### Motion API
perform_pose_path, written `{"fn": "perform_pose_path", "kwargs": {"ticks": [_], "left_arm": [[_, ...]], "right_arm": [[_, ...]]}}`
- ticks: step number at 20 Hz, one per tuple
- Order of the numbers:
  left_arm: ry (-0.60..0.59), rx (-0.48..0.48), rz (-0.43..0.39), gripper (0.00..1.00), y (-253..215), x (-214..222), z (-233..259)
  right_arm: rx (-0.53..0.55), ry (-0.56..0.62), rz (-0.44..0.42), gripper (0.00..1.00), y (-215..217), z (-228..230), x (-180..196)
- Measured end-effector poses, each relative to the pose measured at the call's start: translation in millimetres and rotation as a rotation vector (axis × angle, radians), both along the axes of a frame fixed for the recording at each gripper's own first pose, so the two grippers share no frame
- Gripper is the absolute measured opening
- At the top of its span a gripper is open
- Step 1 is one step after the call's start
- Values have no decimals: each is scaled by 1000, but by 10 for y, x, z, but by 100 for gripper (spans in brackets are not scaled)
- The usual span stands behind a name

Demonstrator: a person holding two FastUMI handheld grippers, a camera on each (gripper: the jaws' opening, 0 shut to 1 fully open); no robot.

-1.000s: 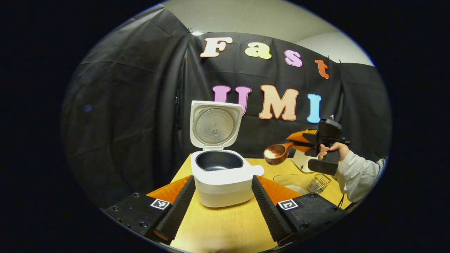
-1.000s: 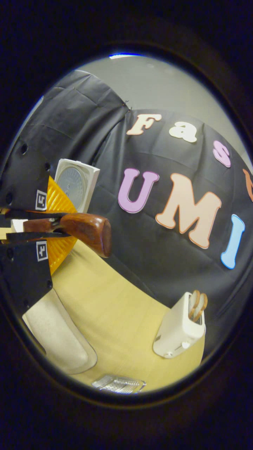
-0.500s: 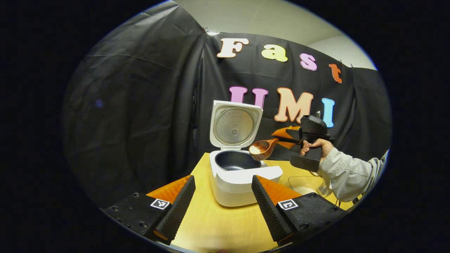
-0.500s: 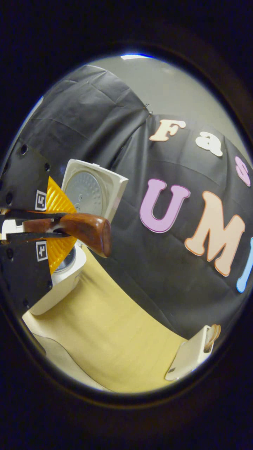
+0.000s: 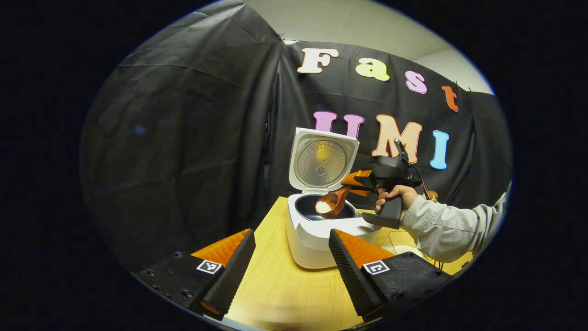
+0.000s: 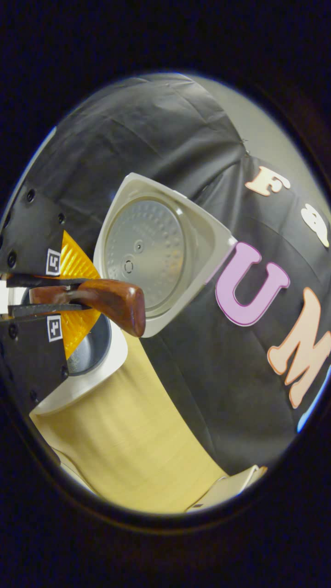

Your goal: Close the left gripper, press the button to open the rice cooker; take a wooden spoon from the chopstick holder with the right hand, scoop a spoonful of rice and pour it into the rice cooker, then put the wooden spoon back into the chopstick holder.

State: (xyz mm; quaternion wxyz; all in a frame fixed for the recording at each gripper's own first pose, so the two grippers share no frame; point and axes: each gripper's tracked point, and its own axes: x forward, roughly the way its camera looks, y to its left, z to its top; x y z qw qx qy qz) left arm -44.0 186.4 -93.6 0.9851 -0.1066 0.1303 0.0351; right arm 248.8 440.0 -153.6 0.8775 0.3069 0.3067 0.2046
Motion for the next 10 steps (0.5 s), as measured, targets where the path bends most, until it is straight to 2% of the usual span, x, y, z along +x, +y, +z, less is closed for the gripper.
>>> {"fn": "perform_pose_path", "kwargs": {"ticks": [9,10], "left_arm": [[7,-23,13,95,102,25,-60],[7,-27,12,95,105,23,-67]], "right_arm": [[-309,-198,119,19,177,-33,3],[-345,-223,132,17,202,-37,-24]]}}
